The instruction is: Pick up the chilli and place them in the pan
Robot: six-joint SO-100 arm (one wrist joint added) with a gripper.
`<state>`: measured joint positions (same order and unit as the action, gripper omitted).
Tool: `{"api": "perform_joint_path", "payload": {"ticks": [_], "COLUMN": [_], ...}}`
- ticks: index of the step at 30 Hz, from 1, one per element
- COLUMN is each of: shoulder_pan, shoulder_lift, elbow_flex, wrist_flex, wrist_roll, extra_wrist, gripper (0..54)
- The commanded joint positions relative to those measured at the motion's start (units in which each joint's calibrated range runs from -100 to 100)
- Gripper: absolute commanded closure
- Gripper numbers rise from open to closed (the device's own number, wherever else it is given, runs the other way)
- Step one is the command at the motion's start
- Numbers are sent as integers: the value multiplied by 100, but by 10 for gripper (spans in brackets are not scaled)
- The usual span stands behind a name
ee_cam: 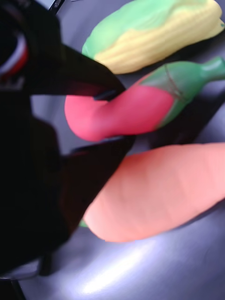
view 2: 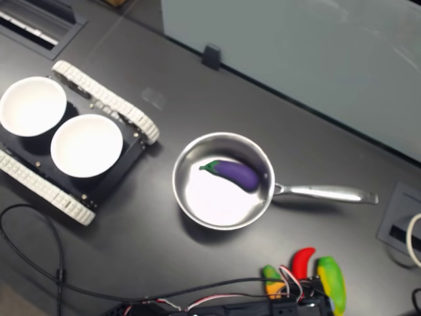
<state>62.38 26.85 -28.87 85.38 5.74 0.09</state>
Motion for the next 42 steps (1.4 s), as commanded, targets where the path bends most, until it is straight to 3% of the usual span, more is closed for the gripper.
{"api": "perform_joint_path", "payload": {"ticks": [1,6,15,24,39,40,42], "shoulder_pan": [-56,-33,-343,-160,494,563,872], "shoulder_lift": [-91,-403,-1728,-2875,-4132,-4225,-4360], "elbow_flex": [247,720,2492,2810,2619,2610,2582], "wrist_flex": [89,-167,-1071,-1028,-713,-704,-696], "wrist_roll": [-20,0,147,147,39,-10,-68], "extra_wrist": [75,66,50,33,8,-18,-362], "gripper": [536,536,536,536,536,536,536]}}
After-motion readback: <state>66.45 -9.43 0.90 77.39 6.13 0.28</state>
